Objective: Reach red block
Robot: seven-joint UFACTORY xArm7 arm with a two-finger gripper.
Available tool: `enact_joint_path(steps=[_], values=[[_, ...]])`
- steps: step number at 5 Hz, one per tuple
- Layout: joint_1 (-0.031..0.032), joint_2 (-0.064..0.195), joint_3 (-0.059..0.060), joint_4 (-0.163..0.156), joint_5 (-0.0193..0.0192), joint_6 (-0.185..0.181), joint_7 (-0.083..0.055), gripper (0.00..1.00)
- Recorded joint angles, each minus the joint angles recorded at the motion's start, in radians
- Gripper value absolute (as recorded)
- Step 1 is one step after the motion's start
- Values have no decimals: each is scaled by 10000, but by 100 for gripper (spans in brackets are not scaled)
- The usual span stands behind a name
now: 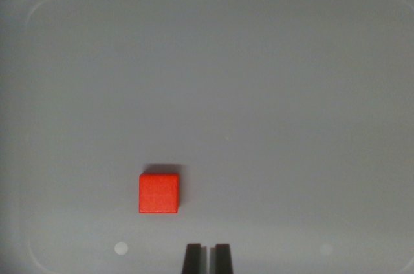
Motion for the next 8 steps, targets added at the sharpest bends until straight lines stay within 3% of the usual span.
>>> enact_joint_path(steps=[1,2,3,4,5,6,7,8], values=[[24,49,12,-209,-6,-256,46,0],[24,49,12,-209,-6,-256,46,0],[52,107,26,-453,-12,-555,100,0],[52,107,26,-453,-12,-555,100,0],[83,171,42,-724,-19,-888,160,0],[83,171,42,-724,-19,-888,160,0],[118,242,60,-1022,-27,-1254,226,0],[118,242,60,-1022,-27,-1254,226,0]])
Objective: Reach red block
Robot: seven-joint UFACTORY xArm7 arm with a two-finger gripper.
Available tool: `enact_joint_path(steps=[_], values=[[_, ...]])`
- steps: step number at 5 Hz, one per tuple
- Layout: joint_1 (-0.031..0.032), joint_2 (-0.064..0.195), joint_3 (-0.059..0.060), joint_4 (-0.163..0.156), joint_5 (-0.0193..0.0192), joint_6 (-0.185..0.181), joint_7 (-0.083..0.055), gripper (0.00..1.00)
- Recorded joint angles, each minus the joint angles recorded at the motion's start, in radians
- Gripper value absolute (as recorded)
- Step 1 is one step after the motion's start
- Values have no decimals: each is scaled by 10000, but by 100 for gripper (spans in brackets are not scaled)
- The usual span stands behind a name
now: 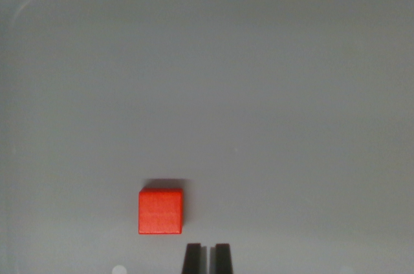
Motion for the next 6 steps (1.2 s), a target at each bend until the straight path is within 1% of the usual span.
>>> enact_joint_path(steps=[1,2,3,4,5,6], values=[[37,76,19,-320,-8,-393,71,0],[37,76,19,-320,-8,-393,71,0],[76,156,38,-660,-17,-810,146,0],[76,156,38,-660,-17,-810,146,0],[115,236,58,-1000,-26,-1226,221,0],[115,236,58,-1000,-26,-1226,221,0]])
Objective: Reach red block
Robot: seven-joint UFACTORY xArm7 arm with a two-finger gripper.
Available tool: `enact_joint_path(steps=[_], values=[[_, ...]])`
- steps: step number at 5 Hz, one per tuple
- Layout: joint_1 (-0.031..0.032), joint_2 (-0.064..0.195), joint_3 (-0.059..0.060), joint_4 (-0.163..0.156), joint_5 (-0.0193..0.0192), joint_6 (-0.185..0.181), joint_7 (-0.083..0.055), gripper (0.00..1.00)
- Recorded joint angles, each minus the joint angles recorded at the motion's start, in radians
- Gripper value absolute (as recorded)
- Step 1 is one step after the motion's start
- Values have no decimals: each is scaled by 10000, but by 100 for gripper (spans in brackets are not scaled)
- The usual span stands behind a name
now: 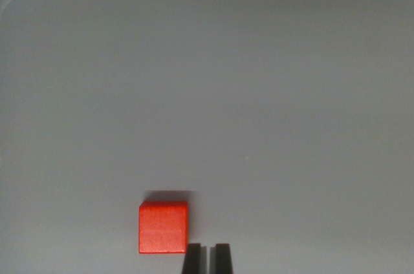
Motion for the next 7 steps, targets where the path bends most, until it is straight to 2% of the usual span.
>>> enact_joint_path(steps=[1,2,3,4,5,6,7], values=[[42,87,21,-368,-10,-451,81,0],[42,87,21,-368,-10,-451,81,0],[86,176,43,-745,-20,-914,165,0],[86,176,43,-745,-20,-914,165,0],[130,267,66,-1130,-30,-1386,249,0],[130,267,66,-1130,-30,-1386,249,0],[174,358,88,-1515,-40,-1858,334,0]])
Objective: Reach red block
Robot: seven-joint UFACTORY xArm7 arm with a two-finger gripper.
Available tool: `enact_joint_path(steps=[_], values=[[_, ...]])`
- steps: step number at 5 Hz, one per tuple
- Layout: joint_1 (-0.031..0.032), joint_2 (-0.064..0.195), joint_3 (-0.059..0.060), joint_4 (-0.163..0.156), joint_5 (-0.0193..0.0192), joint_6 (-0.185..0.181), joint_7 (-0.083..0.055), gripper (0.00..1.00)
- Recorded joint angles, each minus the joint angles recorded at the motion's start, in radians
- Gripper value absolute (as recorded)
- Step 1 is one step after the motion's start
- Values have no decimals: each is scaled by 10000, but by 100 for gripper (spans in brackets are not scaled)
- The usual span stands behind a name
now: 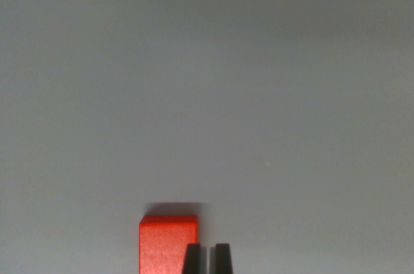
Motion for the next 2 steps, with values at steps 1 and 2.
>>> enact_joint_path(steps=[1,2], values=[[0,0,0,0,0,0,0,0],[43,88,22,-371,-10,-456,82,0]])
